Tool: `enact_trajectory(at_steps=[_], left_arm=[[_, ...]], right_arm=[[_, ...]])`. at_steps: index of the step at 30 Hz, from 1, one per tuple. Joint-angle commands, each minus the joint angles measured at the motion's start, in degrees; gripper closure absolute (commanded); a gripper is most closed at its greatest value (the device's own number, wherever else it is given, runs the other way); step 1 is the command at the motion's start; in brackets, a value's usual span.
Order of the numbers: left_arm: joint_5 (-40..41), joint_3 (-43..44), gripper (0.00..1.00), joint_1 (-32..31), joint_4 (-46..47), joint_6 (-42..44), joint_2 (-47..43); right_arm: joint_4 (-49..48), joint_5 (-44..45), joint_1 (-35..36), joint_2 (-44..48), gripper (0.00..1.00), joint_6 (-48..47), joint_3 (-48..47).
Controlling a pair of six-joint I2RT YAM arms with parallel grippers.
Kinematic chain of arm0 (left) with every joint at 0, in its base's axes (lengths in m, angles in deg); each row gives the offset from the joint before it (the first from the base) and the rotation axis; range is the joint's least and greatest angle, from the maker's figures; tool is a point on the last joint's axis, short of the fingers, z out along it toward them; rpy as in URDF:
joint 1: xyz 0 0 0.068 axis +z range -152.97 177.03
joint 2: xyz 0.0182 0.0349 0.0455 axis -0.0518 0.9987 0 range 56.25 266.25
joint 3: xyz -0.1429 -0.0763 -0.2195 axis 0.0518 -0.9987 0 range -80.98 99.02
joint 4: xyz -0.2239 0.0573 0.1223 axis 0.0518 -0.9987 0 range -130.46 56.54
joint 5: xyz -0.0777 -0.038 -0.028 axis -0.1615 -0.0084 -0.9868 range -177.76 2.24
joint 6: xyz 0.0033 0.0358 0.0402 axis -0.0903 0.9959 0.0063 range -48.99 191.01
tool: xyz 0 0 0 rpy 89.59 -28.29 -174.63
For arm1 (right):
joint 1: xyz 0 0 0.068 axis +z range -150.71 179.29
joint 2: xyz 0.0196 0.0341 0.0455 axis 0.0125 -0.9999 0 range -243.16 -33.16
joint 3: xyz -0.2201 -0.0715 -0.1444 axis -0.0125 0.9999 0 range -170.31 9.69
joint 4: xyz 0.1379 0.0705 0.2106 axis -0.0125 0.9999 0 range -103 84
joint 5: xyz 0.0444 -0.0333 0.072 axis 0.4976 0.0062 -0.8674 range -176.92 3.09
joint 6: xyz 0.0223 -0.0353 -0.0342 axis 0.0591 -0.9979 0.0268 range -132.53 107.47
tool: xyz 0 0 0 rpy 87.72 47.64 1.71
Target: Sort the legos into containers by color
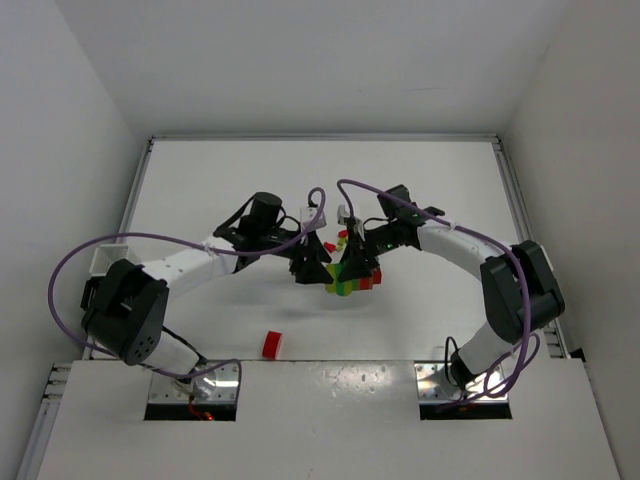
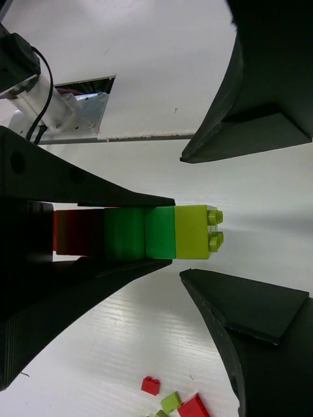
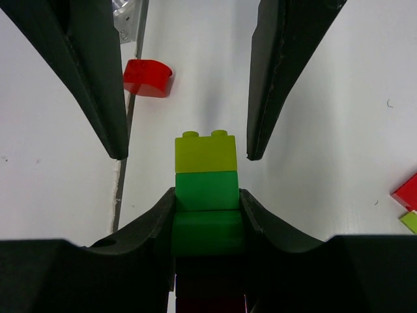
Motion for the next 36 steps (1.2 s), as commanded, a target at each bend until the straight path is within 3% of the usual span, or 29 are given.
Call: enact_trajectory(at_steps=[1, 7, 16, 22, 32, 34, 35, 36], left_arm=[[-2.2, -0.61, 0.29, -0.57, 0.61, 2.2, -0.46], [-0.45, -0.61, 0.38, -1.1, 0.61, 2.73, 0.15], [0.7, -1.13, 0.81, -1.1, 0.09, 2.73, 1.91], [0.7, -3.68, 0.97, 0.75, 0.09, 2.73, 2.44], [2.72, -7.02, 0.99, 4.44, -1.06, 7.56, 2.08], [2.72, -7.02, 0.92, 4.44, -1.06, 7.56, 3.49], [2.72, -7.02, 0.81, 4.44, -0.27, 7.56, 4.1], [2.72, -7.02, 0.77, 4.44, -0.27, 7.56, 4.72]], right_arm=[[-0.33, -4.44, 0.45, 0.05, 1.0, -1.66, -2.52], [0.2, -4.97, 0.45, 0.57, 1.0, -1.66, -3.05], [-0.33, -4.97, 0.45, 1.1, 1.0, -1.13, -2.52], [-1.03, -1.89, -0.78, 1.63, 1.0, -1.13, -0.33], [-2.18, 1.18, -3.06, 2.15, 1.0, -2.19, 0.99], [-2.18, 0.58, -3.59, 1.63, 1.0, -2.19, 0.46], [-2.18, 0.57, -3.59, 1.63, 1.0, -2.19, 0.46], [-2.79, 0.57, -3.59, 1.63, 1.0, -1.49, 0.46]])
